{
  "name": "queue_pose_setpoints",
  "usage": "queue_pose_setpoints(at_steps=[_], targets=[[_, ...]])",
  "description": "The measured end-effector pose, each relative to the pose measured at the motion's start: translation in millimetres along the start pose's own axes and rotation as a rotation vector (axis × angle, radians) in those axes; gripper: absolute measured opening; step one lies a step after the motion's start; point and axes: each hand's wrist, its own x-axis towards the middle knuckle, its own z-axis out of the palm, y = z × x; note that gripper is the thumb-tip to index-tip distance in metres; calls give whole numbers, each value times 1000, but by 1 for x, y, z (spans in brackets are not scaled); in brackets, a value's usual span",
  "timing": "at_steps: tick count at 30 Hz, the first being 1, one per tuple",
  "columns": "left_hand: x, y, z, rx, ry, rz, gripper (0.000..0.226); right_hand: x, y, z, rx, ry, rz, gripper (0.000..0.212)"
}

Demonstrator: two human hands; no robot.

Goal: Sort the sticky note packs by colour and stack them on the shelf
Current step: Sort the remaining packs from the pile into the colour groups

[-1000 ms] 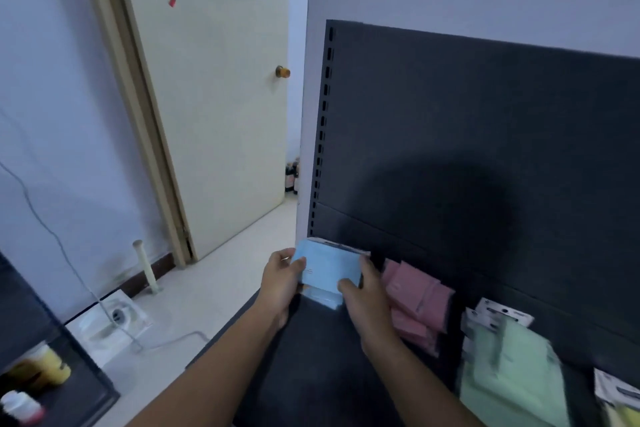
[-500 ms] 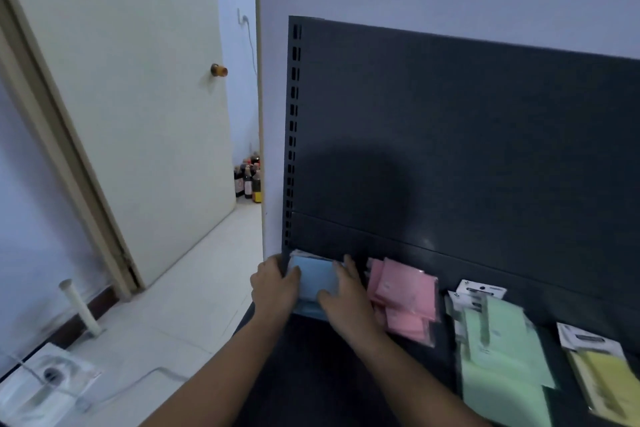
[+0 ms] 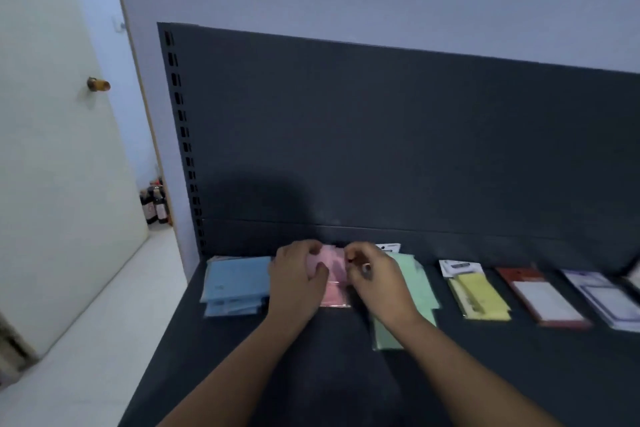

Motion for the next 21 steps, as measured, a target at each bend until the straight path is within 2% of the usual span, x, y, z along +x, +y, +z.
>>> queue_pose_setpoints(at_steps=[8, 12, 14, 21], targets=[[-40, 105, 123, 25, -350, 202, 32, -76, 100, -141, -145, 283, 298, 15], [-90, 175, 207, 117, -577, 246, 41, -138, 156, -228, -176, 350, 436, 16], [-116, 214, 245, 129, -678, 259, 47, -166, 181, -274, -196, 361, 499, 22], [-192, 331, 350, 126, -839, 297, 55, -254, 253, -402, -219, 466, 607, 29]])
